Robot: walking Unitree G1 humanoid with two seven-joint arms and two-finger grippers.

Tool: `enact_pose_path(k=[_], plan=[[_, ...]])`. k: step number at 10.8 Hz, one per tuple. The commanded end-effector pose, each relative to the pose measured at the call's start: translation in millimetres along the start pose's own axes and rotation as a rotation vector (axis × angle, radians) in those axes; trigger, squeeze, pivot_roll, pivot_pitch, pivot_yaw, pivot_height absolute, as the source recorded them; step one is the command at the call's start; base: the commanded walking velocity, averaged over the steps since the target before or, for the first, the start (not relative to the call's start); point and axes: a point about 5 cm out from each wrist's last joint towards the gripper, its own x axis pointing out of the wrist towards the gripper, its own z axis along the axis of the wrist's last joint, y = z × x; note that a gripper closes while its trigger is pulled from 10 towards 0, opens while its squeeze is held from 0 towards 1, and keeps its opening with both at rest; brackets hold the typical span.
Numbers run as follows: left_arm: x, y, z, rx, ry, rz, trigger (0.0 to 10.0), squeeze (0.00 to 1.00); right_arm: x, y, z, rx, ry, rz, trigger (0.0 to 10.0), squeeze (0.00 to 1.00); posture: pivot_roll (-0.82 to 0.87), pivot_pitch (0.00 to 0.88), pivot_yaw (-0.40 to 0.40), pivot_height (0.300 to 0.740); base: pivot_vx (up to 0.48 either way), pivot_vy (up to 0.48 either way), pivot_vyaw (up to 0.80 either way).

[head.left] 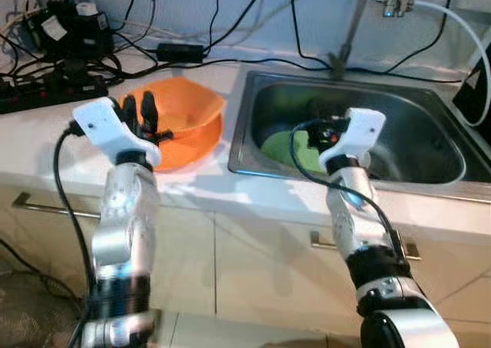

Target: Kitchen organization

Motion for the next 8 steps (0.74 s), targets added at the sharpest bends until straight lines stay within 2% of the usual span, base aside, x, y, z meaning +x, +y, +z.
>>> enact_pose_path(k=[1, 3, 5, 7, 8], plan=[[-3.5, -5.2, -6, 0.000, 0.014, -0.023, 10.0, 0.00, -3.9, -4.5, -3, -0.010, 0.000, -0.002, 10.0, 0.00, 0.21, 0.000, -0.030, 0.740, 0.000, 0.000, 0.00], [-4.2, -3.7, -3, 0.002, 0.011, -0.028, 10.0, 0.00, -6.4, -4.5, -8, -0.022, 0.013, 0.004, 10.0, 0.00, 0.22, 0.000, -0.030, 0.740, 0.000, 0.000, 0.00], [-6.0, 14.0, 5, -0.032, 0.014, 0.040, 10.0, 0.00, -8.4, -3.7, -13, -0.031, 0.029, 0.009, 10.0, 0.00, 0.22, 0.000, -0.028, 0.740, 0.000, 0.000, 0.00], [-7.6, 29.0, 13, -0.253, 0.042, 0.191, 10.0, 0.00, -10.3, -2.2, -17, -0.028, 0.043, 0.013, 10.0, 0.00, 0.24, 0.000, -0.032, 0.740, 0.000, 0.000, 0.00], [-4.5, 27.4, 16, -0.233, 0.047, 0.172, 10.0, 1.00, -10.1, -0.5, -18, -0.026, 0.044, 0.018, 10.0, 0.00, 0.24, 0.000, -0.034, 0.740, 0.000, 0.000, 0.00]])
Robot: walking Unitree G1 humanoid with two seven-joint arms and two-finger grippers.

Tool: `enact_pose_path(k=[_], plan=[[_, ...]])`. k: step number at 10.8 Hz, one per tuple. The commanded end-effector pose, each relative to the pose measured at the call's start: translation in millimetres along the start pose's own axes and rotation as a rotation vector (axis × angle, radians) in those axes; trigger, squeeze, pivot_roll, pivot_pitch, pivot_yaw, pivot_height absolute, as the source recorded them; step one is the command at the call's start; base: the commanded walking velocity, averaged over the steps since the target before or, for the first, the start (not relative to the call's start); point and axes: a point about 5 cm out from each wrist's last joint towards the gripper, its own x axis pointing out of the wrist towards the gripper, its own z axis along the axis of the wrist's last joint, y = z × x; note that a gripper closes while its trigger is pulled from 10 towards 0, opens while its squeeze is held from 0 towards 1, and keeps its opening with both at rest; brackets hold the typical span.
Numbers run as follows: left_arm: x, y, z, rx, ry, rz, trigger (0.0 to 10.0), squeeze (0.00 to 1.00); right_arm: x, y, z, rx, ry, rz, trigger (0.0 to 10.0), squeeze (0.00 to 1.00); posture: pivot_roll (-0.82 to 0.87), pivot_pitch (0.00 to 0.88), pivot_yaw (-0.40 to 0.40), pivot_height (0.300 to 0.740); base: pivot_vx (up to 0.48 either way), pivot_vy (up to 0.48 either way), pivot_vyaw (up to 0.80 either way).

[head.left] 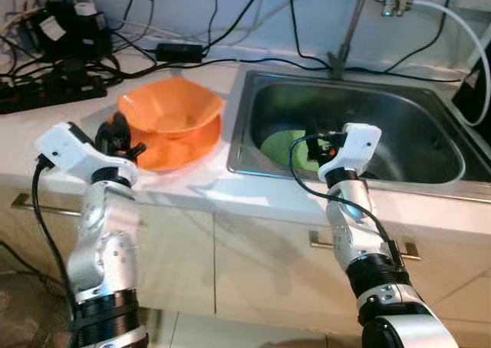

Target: Kitchen organization

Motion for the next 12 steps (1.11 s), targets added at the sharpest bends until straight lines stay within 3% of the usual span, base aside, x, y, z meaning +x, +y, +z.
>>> enact_pose_path(k=[1, 5, 9, 10, 11, 12], plan=[[4.2, -12.3, 4, 0.003, 0.002, -0.045, 10.0, 1.00, 0.5, 0.8, 0, -0.004, -0.006, 0.009, 10.0, 0.00, 0.24, 0.000, -0.036, 0.740, 0.000, 0.000, 0.00], [19.6, -22.7, 9, -0.088, 0.101, -0.085, 10.0, 1.00, 1.2, -0.8, 0, -0.009, -0.007, 0.001, 10.0, 0.00, 0.23, 0.000, -0.025, 0.740, 0.000, 0.000, 0.00], [20.4, -23.9, 21, -0.072, 0.102, -0.063, 10.0, 1.00, 0.9, -2.8, -1, -0.007, -0.001, -0.010, 10.0, 0.00, 0.23, 0.000, -0.028, 0.740, 0.000, 0.000, 0.00], [19.5, -25.1, 24, -0.043, 0.105, -0.059, 10.0, 0.76, 1.4, -1.6, -1, -0.004, 0.000, -0.006, 10.0, 0.00, 0.24, 0.000, -0.028, 0.740, 0.000, 0.000, 0.00], [20.9, -16.5, 20, -0.042, 0.147, 0.024, 10.0, 0.00, 1.6, -0.7, -1, -0.001, 0.002, -0.005, 10.0, 0.00, 0.24, 0.000, -0.027, 0.740, 0.000, 0.000, 0.00], [21.2, -13.7, 18, -0.081, 0.163, 0.043, 10.0, 0.00, 1.3, -0.2, -1, 0.001, 0.003, -0.004, 10.0, 0.00, 0.24, 0.000, -0.027, 0.740, 0.000, 0.000, 0.00]])
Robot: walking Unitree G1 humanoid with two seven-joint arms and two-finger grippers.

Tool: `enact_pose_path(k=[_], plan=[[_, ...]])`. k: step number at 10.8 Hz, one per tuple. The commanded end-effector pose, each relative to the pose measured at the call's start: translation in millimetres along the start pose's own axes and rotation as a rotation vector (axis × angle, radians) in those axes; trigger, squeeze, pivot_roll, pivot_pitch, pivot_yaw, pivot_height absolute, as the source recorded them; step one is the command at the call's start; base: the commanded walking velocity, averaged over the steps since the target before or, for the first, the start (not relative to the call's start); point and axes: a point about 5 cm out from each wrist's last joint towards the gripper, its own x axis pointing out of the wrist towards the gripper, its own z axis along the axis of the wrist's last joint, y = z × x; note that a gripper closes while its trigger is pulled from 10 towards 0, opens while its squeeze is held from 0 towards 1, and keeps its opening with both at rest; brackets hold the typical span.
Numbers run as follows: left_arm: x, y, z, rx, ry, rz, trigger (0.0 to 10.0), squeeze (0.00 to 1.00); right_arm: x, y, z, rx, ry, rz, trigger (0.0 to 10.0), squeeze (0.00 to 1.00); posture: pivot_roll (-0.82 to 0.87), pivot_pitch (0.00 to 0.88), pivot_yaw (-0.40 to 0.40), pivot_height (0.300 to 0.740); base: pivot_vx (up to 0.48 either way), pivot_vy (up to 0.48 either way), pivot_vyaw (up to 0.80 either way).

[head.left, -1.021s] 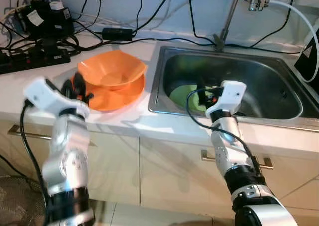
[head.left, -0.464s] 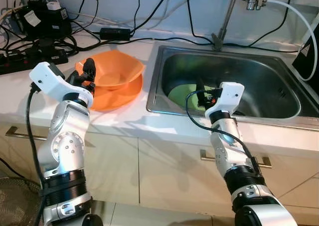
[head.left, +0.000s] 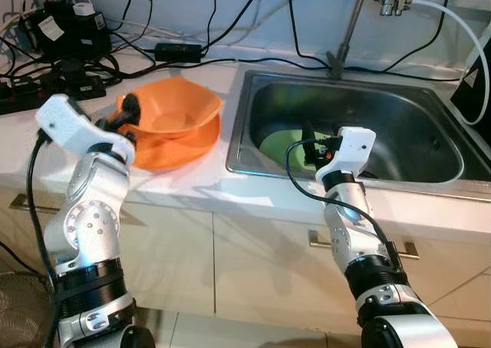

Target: Kitchen organization

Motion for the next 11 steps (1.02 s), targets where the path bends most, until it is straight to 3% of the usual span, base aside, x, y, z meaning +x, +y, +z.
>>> enact_pose_path(k=[1, 5, 9, 10, 11], plan=[[3.2, -0.9, -7, -0.025, 0.051, 0.025, 10.0, 0.00, 2.8, 0.0, 3, 0.006, -0.017, -0.004, 10.0, 0.00, 0.24, 0.000, -0.024, 0.740, 0.000, 0.000, 0.00], [14.1, -7.7, -33, -0.042, 0.195, 0.011, 10.0, 0.00, 2.0, 0.7, 2, 0.008, -0.010, -0.008, 10.0, 0.00, 0.23, 0.000, -0.016, 0.740, 0.000, 0.000, 0.00], [35.8, -29.3, -37, -0.031, 0.232, -0.034, 10.0, 0.00, 2.3, 0.6, 2, 0.007, -0.009, -0.011, 10.0, 0.00, 0.22, 0.000, -0.007, 0.740, 0.000, 0.000, 0.00], [37.9, -29.8, -39, -0.017, 0.239, -0.017, 0.0, 0.00, 2.2, -0.3, 2, 0.006, -0.010, -0.014, 10.0, 0.00, 0.22, 0.000, -0.003, 0.740, 0.000, 0.000, 0.00], [38.6, -28.1, -43, -0.014, 0.253, 0.008, 0.0, 0.00, 1.9, -1.2, 2, 0.004, -0.010, -0.017, 10.0, 0.00, 0.21, 0.000, -0.001, 0.740, 0.000, 0.000, 0.00]])
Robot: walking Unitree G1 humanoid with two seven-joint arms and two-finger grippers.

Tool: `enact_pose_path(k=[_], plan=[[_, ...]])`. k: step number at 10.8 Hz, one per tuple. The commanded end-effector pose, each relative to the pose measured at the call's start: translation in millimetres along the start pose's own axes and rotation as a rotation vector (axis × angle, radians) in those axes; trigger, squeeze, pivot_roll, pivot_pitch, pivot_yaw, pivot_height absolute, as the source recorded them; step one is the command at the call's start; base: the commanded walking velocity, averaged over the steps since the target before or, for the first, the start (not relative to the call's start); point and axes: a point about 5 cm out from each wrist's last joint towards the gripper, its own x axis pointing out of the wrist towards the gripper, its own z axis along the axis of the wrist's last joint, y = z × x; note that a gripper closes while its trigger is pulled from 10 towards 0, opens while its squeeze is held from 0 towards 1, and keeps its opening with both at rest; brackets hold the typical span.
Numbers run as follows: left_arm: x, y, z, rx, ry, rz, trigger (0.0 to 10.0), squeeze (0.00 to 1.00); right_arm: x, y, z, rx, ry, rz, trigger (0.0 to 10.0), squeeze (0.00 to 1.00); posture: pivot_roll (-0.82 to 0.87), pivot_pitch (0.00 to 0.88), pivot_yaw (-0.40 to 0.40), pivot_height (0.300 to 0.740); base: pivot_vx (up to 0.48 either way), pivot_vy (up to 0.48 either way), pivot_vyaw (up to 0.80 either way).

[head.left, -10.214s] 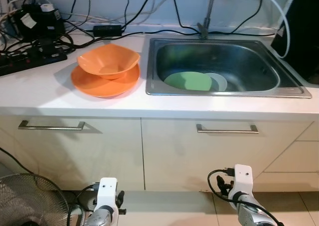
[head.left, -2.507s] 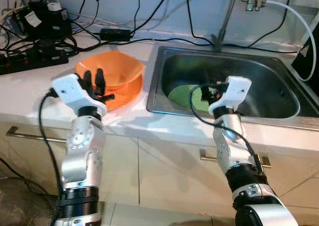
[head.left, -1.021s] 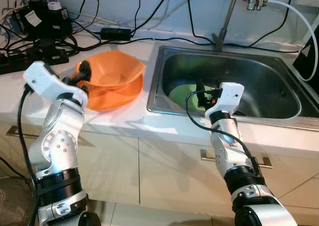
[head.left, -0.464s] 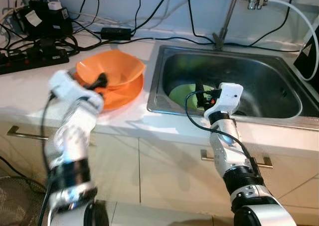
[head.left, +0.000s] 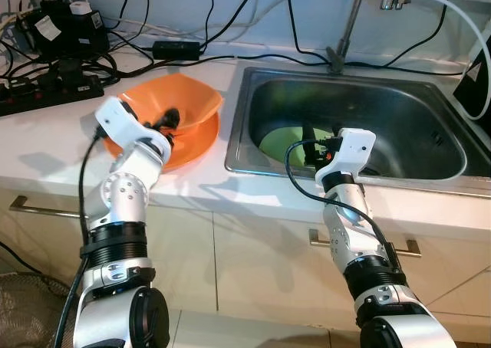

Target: Kitchen organization

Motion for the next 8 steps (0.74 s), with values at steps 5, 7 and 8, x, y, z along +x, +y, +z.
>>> enact_pose_path(k=[5, 7, 8], plan=[[3.3, -3.8, -1.6, 0.006, -0.013, 0.027, 0.0, 0.00, 3.8, -1.8, 3.6, 0.004, -0.008, -0.004, 10.0, 0.00, 0.21, 0.000, -0.007, 0.740, 0.000, 0.000, 0.00], [3.4, -2.2, -2.8, 0.005, -0.015, 0.033, 0.0, 0.00, 3.4, -1.7, 3.1, 0.004, -0.006, -0.002, 10.0, 0.00, 0.21, 0.000, -0.007, 0.740, 0.000, 0.000, 0.00], [3.7, -1.4, -2.8, 0.005, -0.017, 0.036, 0.0, 0.00, 3.5, -2.5, 2.9, 0.002, -0.003, -0.004, 10.0, 0.00, 0.21, 0.000, -0.008, 0.740, 0.000, 0.000, 0.00]])
